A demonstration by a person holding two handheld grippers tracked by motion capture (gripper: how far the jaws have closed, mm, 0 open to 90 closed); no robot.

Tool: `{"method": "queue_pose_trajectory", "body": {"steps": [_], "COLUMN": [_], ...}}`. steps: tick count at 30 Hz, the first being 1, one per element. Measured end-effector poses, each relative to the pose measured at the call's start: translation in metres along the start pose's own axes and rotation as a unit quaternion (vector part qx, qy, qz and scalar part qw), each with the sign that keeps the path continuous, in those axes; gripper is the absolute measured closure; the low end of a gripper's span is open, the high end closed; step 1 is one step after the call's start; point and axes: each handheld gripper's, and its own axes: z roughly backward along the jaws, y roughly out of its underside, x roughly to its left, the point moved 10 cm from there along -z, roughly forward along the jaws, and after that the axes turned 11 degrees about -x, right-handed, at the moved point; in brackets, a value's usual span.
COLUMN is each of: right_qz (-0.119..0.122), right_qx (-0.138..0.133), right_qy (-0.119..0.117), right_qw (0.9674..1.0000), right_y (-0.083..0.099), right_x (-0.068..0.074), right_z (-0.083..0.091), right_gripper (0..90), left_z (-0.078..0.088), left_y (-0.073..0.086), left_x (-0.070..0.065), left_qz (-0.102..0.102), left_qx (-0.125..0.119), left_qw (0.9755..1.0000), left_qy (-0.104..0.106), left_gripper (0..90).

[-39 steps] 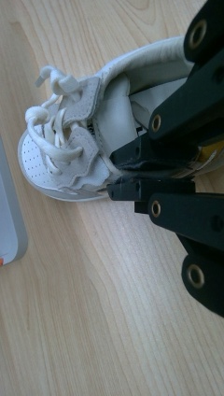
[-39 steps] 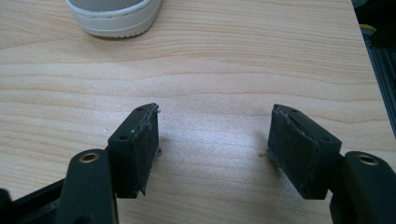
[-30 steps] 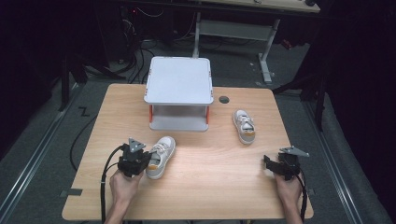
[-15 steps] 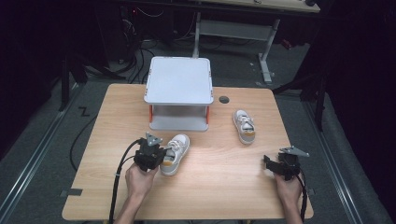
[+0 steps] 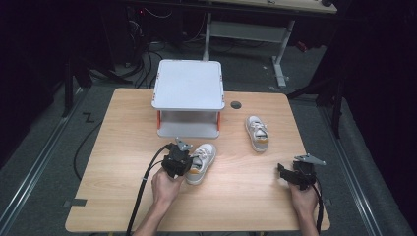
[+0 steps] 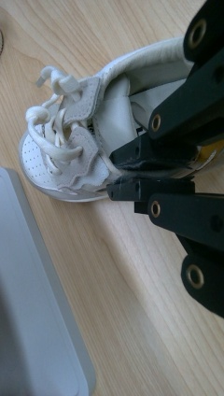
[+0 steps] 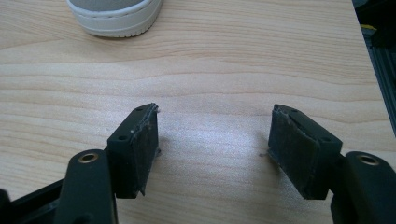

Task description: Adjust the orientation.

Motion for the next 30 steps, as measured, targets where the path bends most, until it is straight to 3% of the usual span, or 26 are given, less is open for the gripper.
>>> {"method": "queue_pose_trajectory", "body": {"steps": [7,12,21,30], "right_qz": [0.000,0.000,0.000,0.000], "right_qx": [0.000,0.000,0.000,0.000], "right_qy": [0.000,0.000,0.000,0.000], "right_qw": [1.0000,1.0000,1.0000,1.0000], "right_y": [0.000,0.000,0.000,0.000], "right_x": [0.000,0.000,0.000,0.000], "right_z": [0.000,0.000,0.000,0.000], "right_gripper": [33.3,33.3,33.3,33.3], "left_z": [-0.009,-0.012,-0.010,-0.009], "left_y": [0.000,-0.001,0.002,0.004], "left_x": [-0.010,-0.019,-0.034,-0.035], "left_qz": [0.002,-0.010,0.013,0.046], "left_qx": [0.006,0.011,0.017,0.001], "left_qw": [1.0000,0.9999,0.9984,0.9958], "left_qy": [0.004,0.006,0.052,0.079], "left_gripper": [84.5,83.6,78.1,74.0]}}
